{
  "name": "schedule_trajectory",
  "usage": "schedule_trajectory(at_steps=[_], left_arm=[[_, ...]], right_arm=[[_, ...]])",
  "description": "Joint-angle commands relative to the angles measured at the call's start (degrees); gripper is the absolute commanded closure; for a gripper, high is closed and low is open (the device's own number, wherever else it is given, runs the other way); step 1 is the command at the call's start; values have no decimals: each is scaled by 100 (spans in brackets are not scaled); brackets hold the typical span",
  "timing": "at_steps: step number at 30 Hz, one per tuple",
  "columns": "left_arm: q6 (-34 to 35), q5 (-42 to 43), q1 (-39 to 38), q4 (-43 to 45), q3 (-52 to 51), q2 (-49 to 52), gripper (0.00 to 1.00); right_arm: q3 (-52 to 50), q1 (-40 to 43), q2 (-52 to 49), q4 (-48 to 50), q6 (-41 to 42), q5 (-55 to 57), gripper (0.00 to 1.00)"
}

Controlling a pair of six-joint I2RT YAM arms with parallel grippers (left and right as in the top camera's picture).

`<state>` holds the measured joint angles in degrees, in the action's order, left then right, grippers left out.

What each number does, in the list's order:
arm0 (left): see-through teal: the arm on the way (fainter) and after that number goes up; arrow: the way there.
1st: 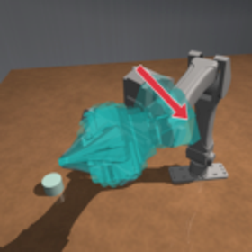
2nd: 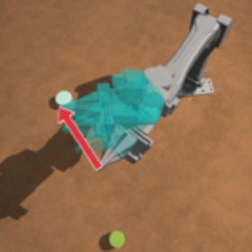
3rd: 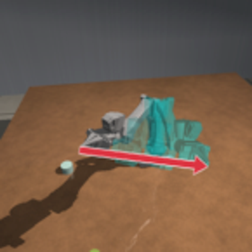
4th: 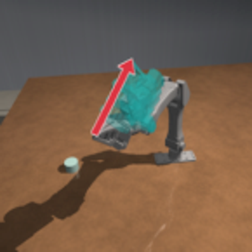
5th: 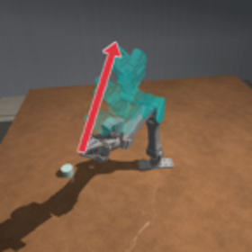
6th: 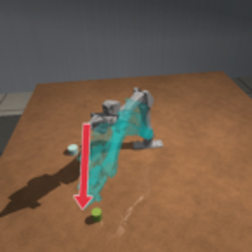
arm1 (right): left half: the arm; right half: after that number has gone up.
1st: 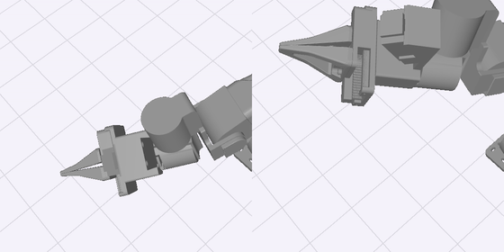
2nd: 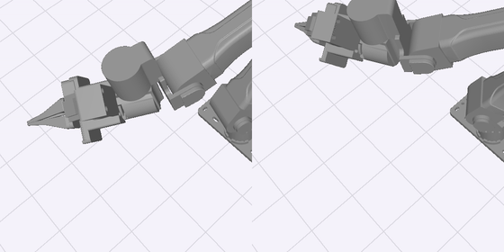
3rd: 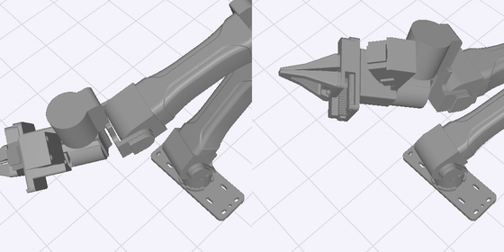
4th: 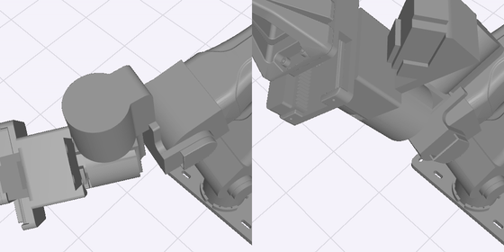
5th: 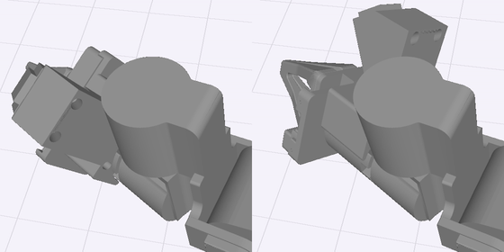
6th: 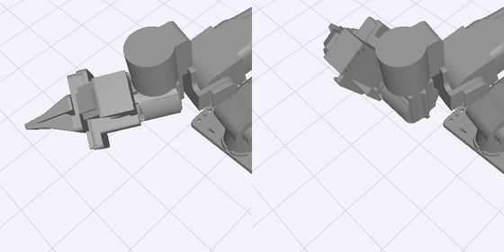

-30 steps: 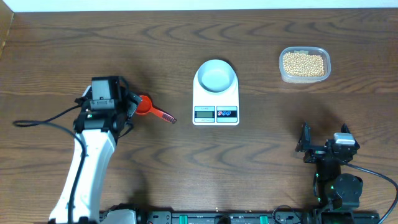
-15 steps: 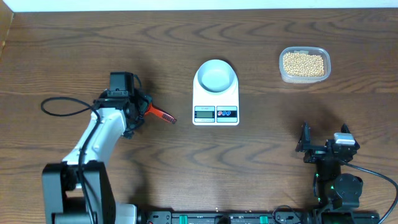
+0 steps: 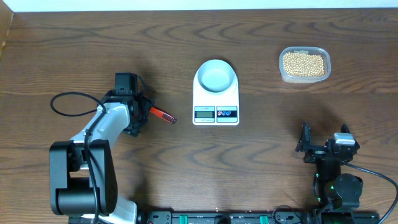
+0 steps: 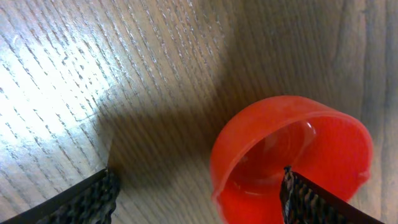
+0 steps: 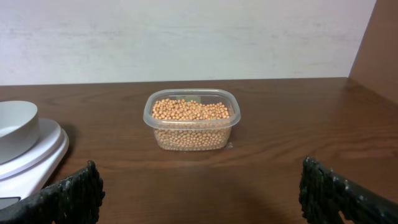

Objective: Scoop item into bowl and weigh 50g on scale
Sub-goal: 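Lower the left gripper and close it on the red scoop's rim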

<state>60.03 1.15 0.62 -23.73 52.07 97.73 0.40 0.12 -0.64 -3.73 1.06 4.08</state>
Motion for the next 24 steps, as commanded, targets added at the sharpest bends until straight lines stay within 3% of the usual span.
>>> schedule_trajectory(at_steps=[1, 15, 19, 24], left_arm=[[31, -52, -22, 76, 140, 129, 18], [31, -223, -24, 463, -17, 129, 43], [28, -225, -24, 483, -87, 129, 56], [28, -227, -24, 501, -87, 129, 61]], right_arm=[[-9, -50, 31, -22, -2, -15, 1], [-9, -50, 31, -24, -2, -15, 1], [-9, -50, 31, -24, -2, -15, 1], [-9, -50, 31, -24, -2, -13, 1]])
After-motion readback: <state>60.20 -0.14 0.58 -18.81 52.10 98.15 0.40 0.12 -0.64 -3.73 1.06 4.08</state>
